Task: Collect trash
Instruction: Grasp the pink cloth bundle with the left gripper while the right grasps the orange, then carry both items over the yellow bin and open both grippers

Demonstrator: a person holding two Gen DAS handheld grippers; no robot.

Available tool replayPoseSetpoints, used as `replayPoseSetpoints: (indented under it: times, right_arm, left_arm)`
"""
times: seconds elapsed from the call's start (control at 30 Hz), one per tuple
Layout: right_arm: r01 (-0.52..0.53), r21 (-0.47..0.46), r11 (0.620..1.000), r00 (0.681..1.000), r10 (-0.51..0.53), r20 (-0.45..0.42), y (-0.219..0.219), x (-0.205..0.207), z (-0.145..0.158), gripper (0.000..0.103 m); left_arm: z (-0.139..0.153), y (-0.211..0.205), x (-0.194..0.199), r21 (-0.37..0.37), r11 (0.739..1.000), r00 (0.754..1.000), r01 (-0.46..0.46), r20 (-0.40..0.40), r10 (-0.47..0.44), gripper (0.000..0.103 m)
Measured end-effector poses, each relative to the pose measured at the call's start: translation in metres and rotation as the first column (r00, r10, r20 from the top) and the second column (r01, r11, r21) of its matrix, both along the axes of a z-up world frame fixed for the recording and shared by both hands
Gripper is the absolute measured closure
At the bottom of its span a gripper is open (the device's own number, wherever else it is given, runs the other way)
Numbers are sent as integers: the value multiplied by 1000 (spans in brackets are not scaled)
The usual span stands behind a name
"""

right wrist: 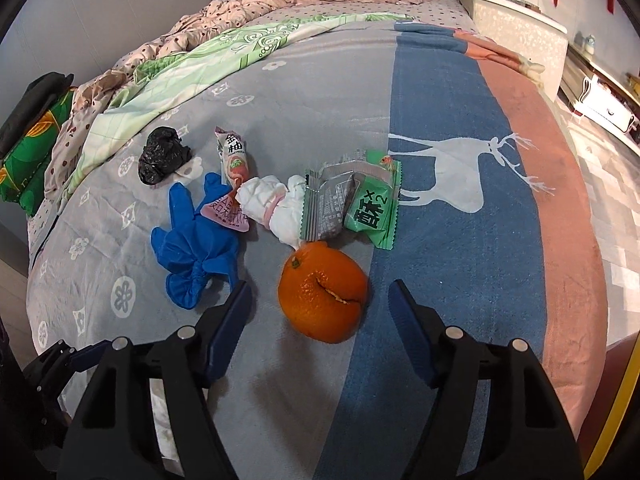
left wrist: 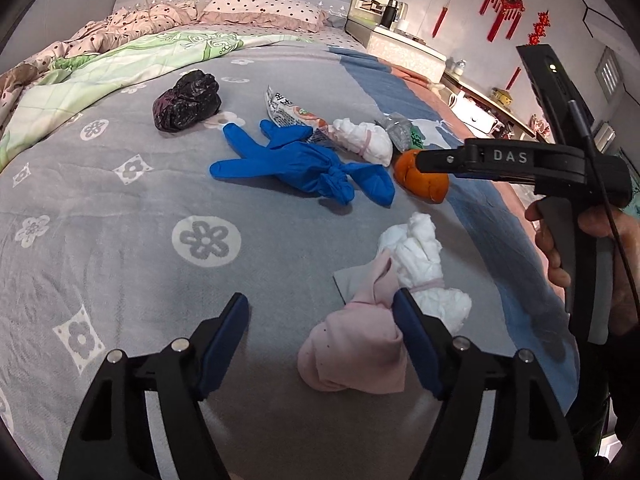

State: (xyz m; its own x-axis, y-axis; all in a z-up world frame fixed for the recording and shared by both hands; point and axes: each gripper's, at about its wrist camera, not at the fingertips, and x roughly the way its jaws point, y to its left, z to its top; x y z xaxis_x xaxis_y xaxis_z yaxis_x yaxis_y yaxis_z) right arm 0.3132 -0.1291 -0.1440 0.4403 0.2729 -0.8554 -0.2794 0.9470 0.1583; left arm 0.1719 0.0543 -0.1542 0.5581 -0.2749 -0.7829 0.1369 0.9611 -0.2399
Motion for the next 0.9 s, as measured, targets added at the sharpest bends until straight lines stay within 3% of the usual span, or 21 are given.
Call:
replayPoseSetpoints:
  times: [0.13,0.27,0.6,0.9]
  right_arm:
    - [-3,-4,1000,1000,2,-17,2,6,-8,45]
    - [-11,-10,1000,1000,11,-23,5,8,-14,56]
    - [-11,3,1000,999,11,-33,8,10,-16,73]
    - [-3,40,999,1000,3,11,-2,-3,12,75]
  left_arm:
    - [-2,-6,1,-1,999,999,35,5,-35,48]
    - [-1,-10,0,-24,997,997,71,15,-71,68]
    - [2,-12,-4,-29,995,995,91,30,-90,74]
    - [12,-7,-11,-13,997,997,77,32,-77,75]
